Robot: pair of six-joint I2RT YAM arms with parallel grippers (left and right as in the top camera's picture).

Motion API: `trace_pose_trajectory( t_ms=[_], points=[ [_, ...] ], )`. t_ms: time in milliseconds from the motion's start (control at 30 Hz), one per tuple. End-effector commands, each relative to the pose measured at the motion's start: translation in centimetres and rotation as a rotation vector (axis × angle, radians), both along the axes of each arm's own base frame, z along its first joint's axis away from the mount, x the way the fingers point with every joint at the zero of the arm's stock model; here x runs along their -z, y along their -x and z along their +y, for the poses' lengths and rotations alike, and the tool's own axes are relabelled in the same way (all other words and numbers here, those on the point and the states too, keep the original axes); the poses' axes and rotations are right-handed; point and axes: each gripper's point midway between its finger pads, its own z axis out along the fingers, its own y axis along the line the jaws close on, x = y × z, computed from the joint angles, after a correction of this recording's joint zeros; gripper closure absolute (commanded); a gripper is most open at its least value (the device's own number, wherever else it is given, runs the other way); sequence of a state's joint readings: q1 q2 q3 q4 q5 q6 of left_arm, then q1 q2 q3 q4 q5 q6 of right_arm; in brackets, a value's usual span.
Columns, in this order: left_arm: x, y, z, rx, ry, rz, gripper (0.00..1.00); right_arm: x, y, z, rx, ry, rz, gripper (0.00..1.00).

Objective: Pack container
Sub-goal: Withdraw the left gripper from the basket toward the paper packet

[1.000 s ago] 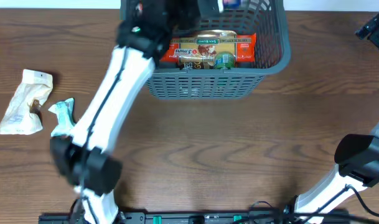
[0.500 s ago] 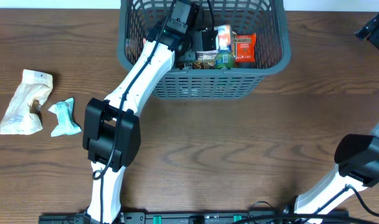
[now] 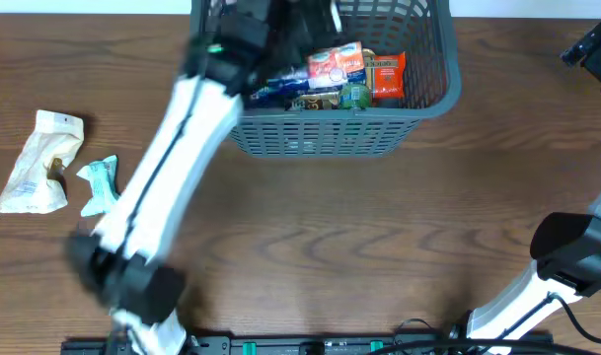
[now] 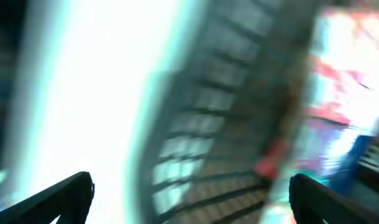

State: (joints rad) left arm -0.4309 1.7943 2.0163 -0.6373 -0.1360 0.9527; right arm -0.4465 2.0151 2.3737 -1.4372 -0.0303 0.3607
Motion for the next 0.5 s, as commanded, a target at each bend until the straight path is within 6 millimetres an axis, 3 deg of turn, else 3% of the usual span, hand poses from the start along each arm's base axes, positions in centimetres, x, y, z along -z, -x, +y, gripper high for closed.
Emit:
trace_pose_trajectory(
  t_ms=[0,100,200,300,467],
  points=[
    [-7.0,2.6,8.5,-0.334,0.160,-0.123,0.02,0.5,-0.1,0.1,-0.029,0.004,0.016,0.01],
    [-7.0,5.2,15.6,-0.542,0.216,-0.074,0.01,0.5,-0.1,0.1,-0.036,0.007,0.017,0.01],
    [-5.3,8.2,23.3,-0.784,0.327,0.008,0.01,0.5,-0.1,0.1,-0.036,0.007,0.017,0.01],
    [-3.1,10.2,28.3,-0.885,0.459,0.116,0.01,0.5,-0.1,0.1,-0.035,0.007,0.016,0.01],
    [0.9,11.6,34.9,-0.969,0.649,0.244,0.01,0.4,-0.2,0.0,-0.035,0.011,0.010,0.01]
  ],
)
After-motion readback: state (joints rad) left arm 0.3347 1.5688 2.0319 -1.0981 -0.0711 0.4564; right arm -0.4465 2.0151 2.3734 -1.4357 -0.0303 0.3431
